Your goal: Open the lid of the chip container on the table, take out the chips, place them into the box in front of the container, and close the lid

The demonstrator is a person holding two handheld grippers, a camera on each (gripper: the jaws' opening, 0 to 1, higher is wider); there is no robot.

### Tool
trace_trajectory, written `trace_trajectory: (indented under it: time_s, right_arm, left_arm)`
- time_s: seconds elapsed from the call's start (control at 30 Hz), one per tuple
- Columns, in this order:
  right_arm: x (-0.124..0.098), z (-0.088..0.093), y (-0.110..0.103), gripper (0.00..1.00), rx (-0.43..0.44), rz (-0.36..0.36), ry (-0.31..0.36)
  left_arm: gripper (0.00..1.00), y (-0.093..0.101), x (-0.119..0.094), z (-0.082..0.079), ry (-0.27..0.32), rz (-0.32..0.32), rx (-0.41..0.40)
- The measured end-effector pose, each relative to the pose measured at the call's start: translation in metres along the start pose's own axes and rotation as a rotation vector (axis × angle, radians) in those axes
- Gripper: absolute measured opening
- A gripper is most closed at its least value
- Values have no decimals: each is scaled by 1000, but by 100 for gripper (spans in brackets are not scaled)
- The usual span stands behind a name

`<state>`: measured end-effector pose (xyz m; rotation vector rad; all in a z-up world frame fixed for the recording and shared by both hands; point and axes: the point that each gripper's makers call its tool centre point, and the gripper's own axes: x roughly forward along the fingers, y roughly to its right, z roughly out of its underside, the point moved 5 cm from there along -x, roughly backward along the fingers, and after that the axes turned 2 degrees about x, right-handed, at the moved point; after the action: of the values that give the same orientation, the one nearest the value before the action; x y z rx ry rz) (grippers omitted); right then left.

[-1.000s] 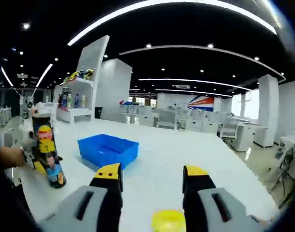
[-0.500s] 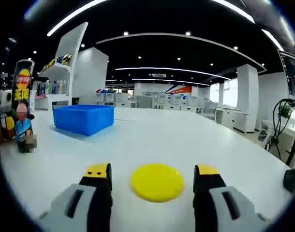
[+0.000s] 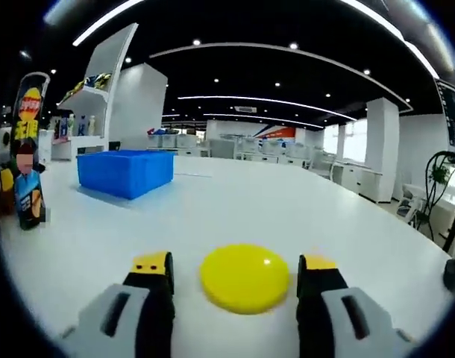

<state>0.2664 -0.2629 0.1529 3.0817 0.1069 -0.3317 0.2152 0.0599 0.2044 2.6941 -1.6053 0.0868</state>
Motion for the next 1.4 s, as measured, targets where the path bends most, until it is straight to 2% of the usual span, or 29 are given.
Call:
trace_trajectory:
  time_s: [0.23, 0.33, 0.4, 0.6, 0.77, 0.93, 1.0, 1.1, 1.2, 1.27, 1.3, 1.4]
  right_arm:
    - [-4, 2, 1, 58, 37, 4, -8]
    - [-5, 3, 0, 56, 28, 2, -3]
    - [-5, 4, 0, 45, 24, 0, -4]
    - [-2, 5, 1, 45, 20, -20, -21]
    - [-5, 7, 0, 44, 15, -9, -29]
    - [-5, 0, 11, 44, 29, 12, 8]
    - [-10, -2, 7, 44, 35, 11, 24]
    - [-14, -15, 6, 44, -45, 48, 91]
    - [-16, -30, -5, 44, -51, 34, 99]
    - [-19, -56, -21, 44, -110, -10, 144]
    - [-24, -75, -34, 44, -117, -37, 181]
    - [-41, -123, -67, 44, -91, -132, 301]
  left_arm:
    - [49, 2, -1, 0, 8, 4, -1]
    - [49, 2, -1, 0, 9, 5, 3]
    - [49, 2, -2, 0, 10, 3, 6]
    - [49, 2, -2, 0, 10, 2, 9]
    - [49, 1, -2, 0, 12, 1, 9]
    - [49, 1, -3, 1, 11, -2, 18]
    - [49, 1, -3, 1, 11, -2, 18]
    - [49, 1, -3, 1, 11, -2, 18]
    - [49, 1, -2, 1, 12, -2, 17]
    - [49, 1, -2, 1, 12, -1, 16]
    - [49, 1, -2, 1, 11, 0, 16]
    - [49, 1, -2, 1, 11, -1, 17]
